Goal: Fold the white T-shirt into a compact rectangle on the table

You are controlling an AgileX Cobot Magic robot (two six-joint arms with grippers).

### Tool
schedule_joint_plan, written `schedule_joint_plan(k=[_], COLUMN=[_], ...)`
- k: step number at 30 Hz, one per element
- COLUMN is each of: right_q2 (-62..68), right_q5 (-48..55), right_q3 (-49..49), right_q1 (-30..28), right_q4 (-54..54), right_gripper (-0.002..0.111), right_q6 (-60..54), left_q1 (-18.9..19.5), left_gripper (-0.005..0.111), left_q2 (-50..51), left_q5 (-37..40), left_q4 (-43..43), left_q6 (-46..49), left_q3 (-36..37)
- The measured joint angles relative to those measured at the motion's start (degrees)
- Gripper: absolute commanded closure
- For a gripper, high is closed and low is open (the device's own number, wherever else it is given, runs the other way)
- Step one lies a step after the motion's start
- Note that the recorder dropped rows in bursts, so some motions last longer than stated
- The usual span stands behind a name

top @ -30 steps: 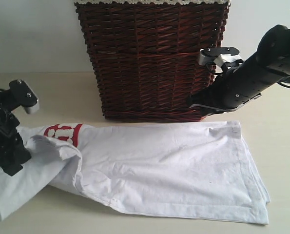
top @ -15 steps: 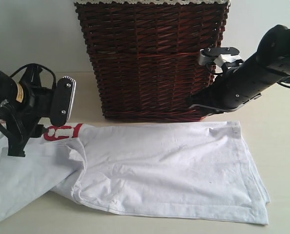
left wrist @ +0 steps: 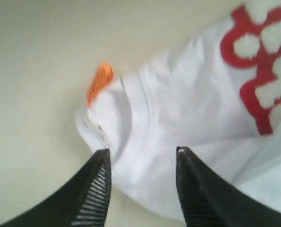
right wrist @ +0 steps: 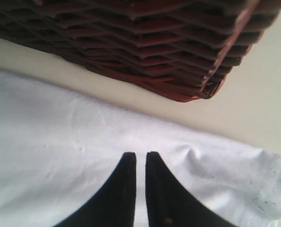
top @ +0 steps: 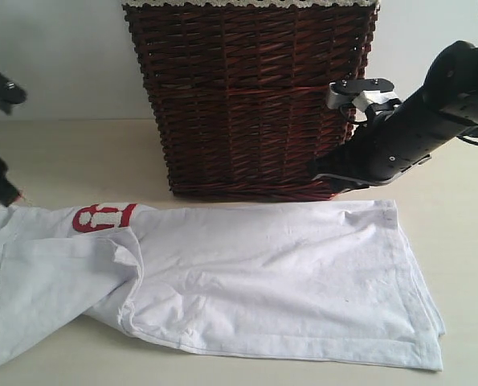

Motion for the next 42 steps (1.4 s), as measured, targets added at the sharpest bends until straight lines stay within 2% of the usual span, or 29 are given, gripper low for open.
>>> schedule_joint_plan(k=[3,5,10,12,16,25,30,37,40,42], right_q2=[0.00,0.00,0.00,0.00,0.00,0.00,0.00,0.00,0.00,0.00], right_q5=[0.12,0.12,0.12,0.12,0.12,0.34,0.73,1.19,1.29,1.29], right_q3=[0.00,0.00,0.00,0.00,0.00,0.00,0.00,0.00,0.00,0.00], right_q1=[0.00,0.00,0.00,0.00,0.00,0.00,0.00,0.00,0.00,0.00], right_q4=[0.00,0.00,0.00,0.00,0.00,0.64,1.75,1.96,1.96,1.96], right_gripper=[0.098,0.098,0.098,0.098,0.098,0.098,0.098,0.098,0.098,0.098], right_q6=[-0.27,-0.50,-0.77,-0.88,-0.88,-0.88,-1.97,-2.39,-2.39,-2.39], left_q1=[6.04,8.32,9.04,9.04,9.70,10.81,10.81,10.81,10.81,10.81], left_gripper=[0.063,0.063,0.063,0.061,0.050,0.050,0.050,0.050,0.053,0.065], left_q2=[0.00,0.00,2.01,3.06,3.80,3.80,4.07,5.78,5.86,5.86], left_q5=[2.48,1.54,1.09,1.09,1.09,0.82,3.10,5.60,5.69,5.69], left_q4=[-8.74,-14.41,-30.18,-32.97,-34.71,-39.25,-44.13,-45.50,-45.50,-45.60], left_q6=[3.89,7.89,20.50,22.23,23.17,23.93,24.48,22.77,22.60,23.24], left_q3=[1.83,3.50,5.87,6.27,8.02,11.69,13.72,14.39,14.39,14.39])
